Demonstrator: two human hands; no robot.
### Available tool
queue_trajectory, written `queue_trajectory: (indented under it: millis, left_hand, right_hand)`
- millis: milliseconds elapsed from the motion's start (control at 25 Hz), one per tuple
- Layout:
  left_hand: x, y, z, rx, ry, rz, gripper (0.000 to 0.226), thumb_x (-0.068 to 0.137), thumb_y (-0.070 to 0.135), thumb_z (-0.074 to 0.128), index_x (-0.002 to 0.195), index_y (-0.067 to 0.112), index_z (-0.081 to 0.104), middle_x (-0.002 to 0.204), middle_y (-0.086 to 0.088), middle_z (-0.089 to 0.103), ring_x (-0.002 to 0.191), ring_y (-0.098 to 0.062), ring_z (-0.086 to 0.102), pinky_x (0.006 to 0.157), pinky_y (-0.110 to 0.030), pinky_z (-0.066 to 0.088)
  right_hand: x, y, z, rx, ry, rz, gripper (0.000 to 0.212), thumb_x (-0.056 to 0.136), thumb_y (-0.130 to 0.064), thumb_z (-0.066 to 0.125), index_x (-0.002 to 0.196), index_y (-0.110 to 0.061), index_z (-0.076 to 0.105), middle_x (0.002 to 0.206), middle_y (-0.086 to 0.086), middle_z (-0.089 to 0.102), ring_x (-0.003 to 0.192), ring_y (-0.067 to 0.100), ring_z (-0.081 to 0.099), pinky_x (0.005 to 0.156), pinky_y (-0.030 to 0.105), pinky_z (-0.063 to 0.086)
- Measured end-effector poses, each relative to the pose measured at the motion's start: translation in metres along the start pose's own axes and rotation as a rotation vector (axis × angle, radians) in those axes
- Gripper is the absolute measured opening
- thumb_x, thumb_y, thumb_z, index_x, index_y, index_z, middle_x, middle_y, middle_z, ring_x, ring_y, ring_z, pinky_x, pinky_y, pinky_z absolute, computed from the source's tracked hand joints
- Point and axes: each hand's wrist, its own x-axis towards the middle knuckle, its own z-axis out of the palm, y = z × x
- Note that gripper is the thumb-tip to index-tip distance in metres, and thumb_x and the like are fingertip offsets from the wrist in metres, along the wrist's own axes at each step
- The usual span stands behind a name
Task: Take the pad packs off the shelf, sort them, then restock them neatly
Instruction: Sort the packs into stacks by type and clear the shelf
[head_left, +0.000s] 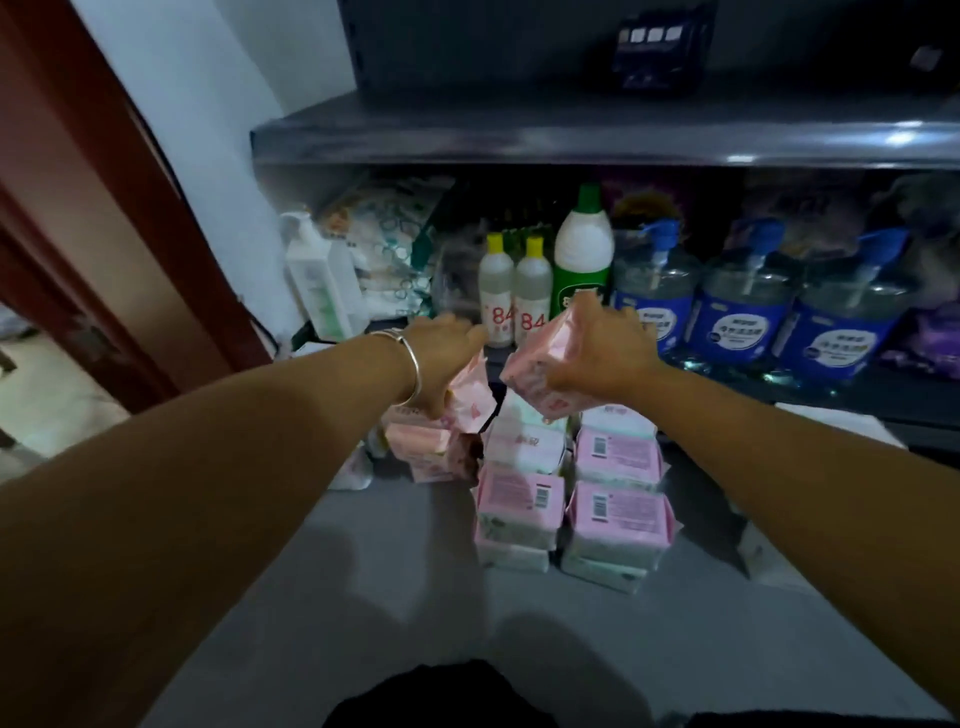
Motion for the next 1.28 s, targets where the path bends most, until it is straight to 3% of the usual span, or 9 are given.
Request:
queue_trajectory:
  millis: [360,640,680,760,840,920,1000,1080,1280]
  left_hand:
    - [-0.006,-0.021,0.155,-0.090,-0.125,-0.014,0.084,0.071,0.029,0.076,0.139,0.013,0.029,0.135,-0.010,0.039,0.122,-0.027,0.040,0.100,-0.035,0.035]
    - [0.015,0.000,0.220,-0.099,-0.158,0.017,0.058,0.089,0.015,0.055,0.139,0.003,0.030,0.139,-0.015,0.038,0.127,-0.030,0.037,0.104,-0.036,0.029]
    - [0.016,0.002,0.229,-0.074,-0.091,0.054,0.049,0.089,0.016,0.053,0.134,0.002,0.039,0.133,-0.016,0.045,0.123,-0.030,0.044,0.102,-0.035,0.033]
    - [0.022,0.005,0.251,-0.025,0.019,0.084,0.032,0.078,0.025,0.054,0.100,0.007,0.069,0.096,-0.012,0.067,0.089,-0.026,0.064,0.077,-0.026,0.050]
    - [0.028,0.010,0.269,-0.080,0.032,0.044,0.039,0.074,0.025,0.036,0.079,0.016,0.074,0.077,-0.003,0.069,0.071,-0.021,0.065,0.061,-0.023,0.051]
    - [0.034,0.020,0.285,-0.163,0.044,-0.049,0.047,0.084,0.017,0.027,0.105,0.015,0.069,0.103,-0.006,0.065,0.094,-0.024,0.062,0.073,-0.031,0.052]
    - [0.039,0.027,0.297,-0.246,-0.037,-0.147,0.045,0.096,0.013,0.025,0.138,0.010,0.040,0.135,-0.011,0.041,0.122,-0.028,0.043,0.096,-0.039,0.043]
    - [0.036,0.023,0.298,-0.332,-0.056,-0.159,0.045,0.096,0.010,0.035,0.141,0.008,0.029,0.139,-0.013,0.031,0.127,-0.028,0.035,0.102,-0.038,0.036]
    - [0.003,-0.009,0.291,-0.262,-0.072,-0.148,0.044,0.089,-0.001,0.042,0.132,0.005,0.039,0.137,-0.016,0.035,0.124,-0.031,0.038,0.098,-0.037,0.037]
  right_hand:
    - [0.047,-0.057,0.094,0.178,0.040,0.117,0.076,0.064,-0.040,0.080,0.121,-0.014,0.036,0.123,0.013,0.054,0.119,0.034,0.047,0.100,0.044,0.039]
    - [0.060,-0.066,0.168,0.509,-0.011,0.088,0.076,0.063,-0.020,0.083,0.120,-0.007,0.035,0.125,0.014,0.046,0.116,0.029,0.047,0.097,0.042,0.043]
    - [0.061,-0.066,0.175,0.521,-0.013,0.079,0.075,0.064,-0.018,0.083,0.120,-0.007,0.035,0.124,0.013,0.046,0.116,0.028,0.047,0.096,0.039,0.043]
    - [0.063,-0.068,0.184,0.532,-0.013,0.062,0.074,0.065,-0.017,0.082,0.122,-0.008,0.035,0.125,0.012,0.047,0.115,0.025,0.048,0.093,0.033,0.043]
    - [0.066,-0.069,0.188,0.546,-0.030,0.044,0.078,0.066,-0.018,0.082,0.127,-0.009,0.035,0.127,0.011,0.046,0.117,0.023,0.047,0.092,0.028,0.041]
    - [0.068,-0.069,0.193,0.514,-0.064,0.028,0.082,0.066,-0.020,0.082,0.132,-0.009,0.034,0.131,0.010,0.045,0.120,0.022,0.045,0.096,0.028,0.040]
    - [0.067,-0.067,0.196,0.483,-0.090,0.020,0.081,0.067,-0.020,0.082,0.132,-0.009,0.035,0.130,0.009,0.045,0.120,0.021,0.045,0.097,0.028,0.040]
    - [0.063,-0.067,0.197,0.482,-0.121,0.017,0.078,0.067,-0.019,0.081,0.129,-0.009,0.036,0.127,0.009,0.045,0.116,0.021,0.045,0.094,0.028,0.042]
    - [0.043,-0.078,0.202,0.443,-0.146,-0.026,0.075,0.061,-0.025,0.083,0.121,-0.010,0.041,0.118,0.009,0.051,0.111,0.026,0.048,0.092,0.039,0.047]
